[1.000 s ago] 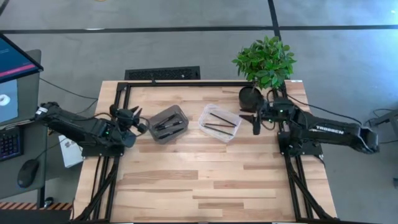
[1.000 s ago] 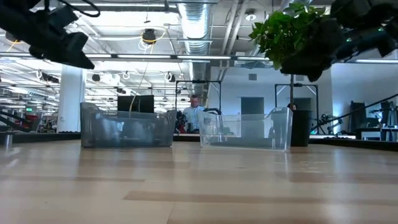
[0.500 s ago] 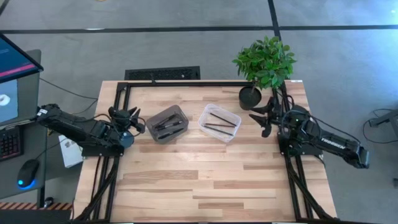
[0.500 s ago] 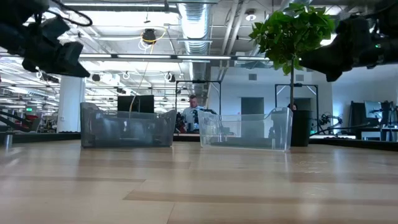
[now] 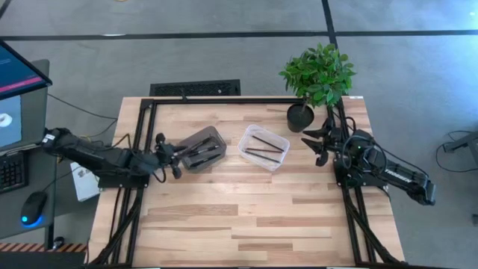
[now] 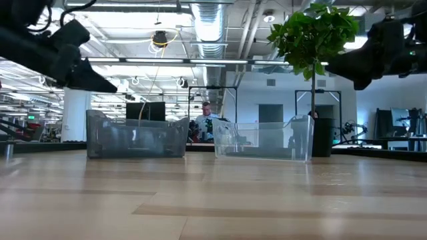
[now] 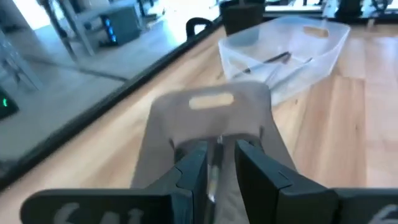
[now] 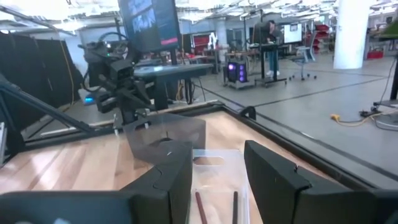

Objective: Sort pens & pencils
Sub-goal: Return to Home Position

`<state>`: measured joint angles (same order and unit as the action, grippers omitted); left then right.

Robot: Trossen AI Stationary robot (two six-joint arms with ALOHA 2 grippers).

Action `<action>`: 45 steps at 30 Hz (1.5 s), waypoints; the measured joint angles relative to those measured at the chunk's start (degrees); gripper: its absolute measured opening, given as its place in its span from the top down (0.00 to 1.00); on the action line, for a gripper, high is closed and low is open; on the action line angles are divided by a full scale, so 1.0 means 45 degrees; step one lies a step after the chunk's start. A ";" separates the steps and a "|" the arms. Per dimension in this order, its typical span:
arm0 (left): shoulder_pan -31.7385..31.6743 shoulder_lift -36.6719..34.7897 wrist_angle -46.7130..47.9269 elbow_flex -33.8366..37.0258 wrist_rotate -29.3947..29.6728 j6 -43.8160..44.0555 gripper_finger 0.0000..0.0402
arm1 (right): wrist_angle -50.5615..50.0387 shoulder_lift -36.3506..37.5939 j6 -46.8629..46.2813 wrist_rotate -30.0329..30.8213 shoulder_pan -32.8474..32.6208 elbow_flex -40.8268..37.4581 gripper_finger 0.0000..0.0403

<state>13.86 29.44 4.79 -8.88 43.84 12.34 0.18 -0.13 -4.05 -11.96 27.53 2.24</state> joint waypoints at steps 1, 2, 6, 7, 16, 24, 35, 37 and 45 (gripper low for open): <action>-0.0251 0.0002 -0.0410 0.0061 -0.0256 -0.0497 0.82 | 0.0037 0.0006 -0.0011 -0.0011 -0.0003 0.0001 0.58; -0.0541 0.0000 -0.0627 0.0124 -0.0440 -0.0722 0.82 | 0.0050 0.0001 -0.0053 -0.0032 -0.0005 0.0010 0.58; -0.1811 -0.0008 -0.0758 0.0539 -0.1181 -0.1002 0.82 | -0.0226 -0.0003 0.0000 -0.0041 -0.0017 0.0010 0.58; -0.2120 -0.0056 -0.1040 0.0735 -0.1326 -0.1032 0.82 | -0.0372 -0.0003 0.0003 -0.0038 0.0013 0.0010 0.58; -0.3803 -0.1728 -0.2318 0.1830 -0.2336 -0.1838 0.82 | -0.0625 -0.0003 0.0405 -0.0007 0.0160 0.0005 0.58; -0.3854 -0.3331 -0.2235 0.1835 -0.1375 -0.3499 0.82 | -0.0625 -0.0003 0.1011 -0.0006 0.0165 0.0005 0.58; -0.3854 -0.6457 -0.2202 0.1845 -0.0565 -0.5677 0.82 | -0.0050 -0.0003 0.1968 -0.0010 0.0165 0.0010 0.58; -0.3854 -0.6527 -0.2204 0.1832 -0.0533 -0.5967 0.82 | 0.0147 -0.0003 0.2201 -0.0007 0.0165 0.0010 0.58; -0.3849 -0.6410 -0.2015 0.1801 -0.0249 -0.5660 0.82 | -0.0325 -0.0003 0.2499 0.0008 0.0214 0.0010 0.58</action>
<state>-3.46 0.59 -4.28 -0.78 42.72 -13.13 -1.28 -0.14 7.19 -11.92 28.49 2.28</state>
